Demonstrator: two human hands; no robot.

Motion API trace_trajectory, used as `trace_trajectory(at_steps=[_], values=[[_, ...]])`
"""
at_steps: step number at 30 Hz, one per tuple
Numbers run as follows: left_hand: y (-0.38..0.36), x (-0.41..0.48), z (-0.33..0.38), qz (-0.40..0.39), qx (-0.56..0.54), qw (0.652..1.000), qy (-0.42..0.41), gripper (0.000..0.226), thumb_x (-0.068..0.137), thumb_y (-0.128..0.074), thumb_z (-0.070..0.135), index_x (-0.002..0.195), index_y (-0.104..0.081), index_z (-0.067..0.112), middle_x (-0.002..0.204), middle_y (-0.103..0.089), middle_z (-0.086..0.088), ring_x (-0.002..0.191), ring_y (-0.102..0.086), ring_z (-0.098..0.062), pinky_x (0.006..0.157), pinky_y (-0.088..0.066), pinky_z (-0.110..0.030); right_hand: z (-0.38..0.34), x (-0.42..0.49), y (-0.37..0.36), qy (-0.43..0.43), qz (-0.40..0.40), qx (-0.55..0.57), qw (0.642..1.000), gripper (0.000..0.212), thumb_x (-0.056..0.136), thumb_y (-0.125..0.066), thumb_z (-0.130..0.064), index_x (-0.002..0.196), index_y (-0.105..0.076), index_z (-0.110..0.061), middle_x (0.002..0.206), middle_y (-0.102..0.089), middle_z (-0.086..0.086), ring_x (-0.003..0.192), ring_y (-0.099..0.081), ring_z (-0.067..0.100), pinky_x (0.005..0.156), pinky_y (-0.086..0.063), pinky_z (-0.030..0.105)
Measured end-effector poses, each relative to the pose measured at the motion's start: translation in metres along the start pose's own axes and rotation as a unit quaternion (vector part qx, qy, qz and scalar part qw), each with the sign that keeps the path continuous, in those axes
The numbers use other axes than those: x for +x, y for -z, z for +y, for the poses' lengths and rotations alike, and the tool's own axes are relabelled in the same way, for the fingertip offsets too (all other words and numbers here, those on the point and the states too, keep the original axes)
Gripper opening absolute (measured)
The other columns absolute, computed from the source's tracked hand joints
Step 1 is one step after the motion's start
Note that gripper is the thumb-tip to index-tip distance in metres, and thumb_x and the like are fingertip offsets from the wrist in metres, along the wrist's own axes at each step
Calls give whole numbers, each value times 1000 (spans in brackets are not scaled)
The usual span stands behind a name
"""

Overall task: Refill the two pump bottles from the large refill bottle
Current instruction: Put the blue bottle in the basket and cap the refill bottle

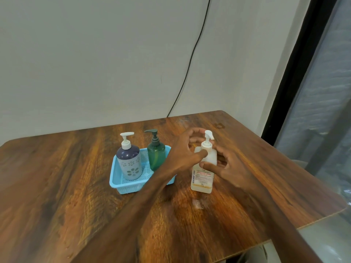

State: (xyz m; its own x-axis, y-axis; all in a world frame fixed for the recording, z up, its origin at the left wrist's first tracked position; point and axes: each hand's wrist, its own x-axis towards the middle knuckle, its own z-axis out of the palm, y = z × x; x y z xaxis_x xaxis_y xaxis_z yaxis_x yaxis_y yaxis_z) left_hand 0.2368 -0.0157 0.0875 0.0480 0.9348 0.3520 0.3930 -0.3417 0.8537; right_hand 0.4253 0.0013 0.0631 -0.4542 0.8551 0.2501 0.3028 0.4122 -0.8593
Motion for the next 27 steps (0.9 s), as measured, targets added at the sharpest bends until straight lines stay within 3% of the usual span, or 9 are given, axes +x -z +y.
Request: trace_trajectory(at_steps=[2, 5, 8, 12, 17, 21, 23, 27], values=[[-5, -1, 0, 1, 14, 1000, -1, 58, 82, -85, 29, 133, -57, 31, 125, -70, 13, 117, -64, -2, 91, -51, -22, 0, 0, 0, -1, 3, 0, 1000, 66, 79, -78, -47, 138, -54, -30, 125, -66, -18, 112, -64, 1, 97, -55, 37], [-8, -1, -2, 60, 68, 996, -21, 50, 75, -89, 48, 118, -69, 32, 109, -72, 16, 102, -64, 0, 77, -47, -9, -1, -1, -1, -3, 5, -2, 1000, 63, 76, -77, -53, 132, -57, -33, 122, -68, -20, 110, -65, 1, 94, -56, 38], [-7, 2, -6, 71, 48, 996, -24, 41, 73, -93, 45, 106, -78, 25, 93, -77, 12, 85, -71, -3, 69, -51, -14, 2, 0, 0, -5, 4, 3, 1000, 70, 74, -78, -58, 136, -54, -35, 126, -66, -16, 113, -65, 5, 93, -57, 40], [-2, 6, -9, 40, 59, 997, -33, 37, 77, -90, 37, 109, -80, 22, 93, -79, 10, 83, -72, -6, 71, -58, -26, 2, 1, 0, 0, 1, 14, 1000, 61, 79, -78, -46, 134, -56, -33, 126, -66, -17, 112, -64, 2, 94, -56, 33], [3, 6, -4, -2, 76, 997, -14, 41, 79, -76, 31, 120, -78, 24, 109, -78, 11, 92, -68, -6, 77, -56, -25, 6, 2, -1, -6, 4, 14, 1000, 68, 77, -78, -54, 137, -55, -32, 129, -64, -18, 114, -62, 1, 91, -55, 28], [-11, -2, 6, -9, 65, 998, 3, 47, 77, -76, 43, 121, -72, 26, 116, -68, 12, 106, -63, -6, 92, -55, -27, 0, 0, -3, -9, 15, 16, 1000, 53, 82, -78, -39, 130, -60, -27, 119, -68, -19, 107, -64, -3, 88, -56, 25], [-16, -5, 7, 33, 58, 998, 13, 54, 78, -85, 48, 124, -68, 27, 115, -61, 15, 105, -60, -3, 86, -50, -18, 0, -2, -4, -20, 15, 11, 1000, 47, 83, -77, -40, 126, -61, -32, 118, -68, -20, 106, -64, -2, 88, -55, 29], [-10, -2, 2, 83, 26, 996, 17, 49, 74, -93, 37, 116, -74, 20, 100, -76, 12, 87, -71, 3, 67, -50, -9, -3, -2, -4, -21, 8, 24, 999, 45, 85, -78, -31, 127, -60, -28, 119, -70, -14, 107, -67, 4, 93, -57, 37]])
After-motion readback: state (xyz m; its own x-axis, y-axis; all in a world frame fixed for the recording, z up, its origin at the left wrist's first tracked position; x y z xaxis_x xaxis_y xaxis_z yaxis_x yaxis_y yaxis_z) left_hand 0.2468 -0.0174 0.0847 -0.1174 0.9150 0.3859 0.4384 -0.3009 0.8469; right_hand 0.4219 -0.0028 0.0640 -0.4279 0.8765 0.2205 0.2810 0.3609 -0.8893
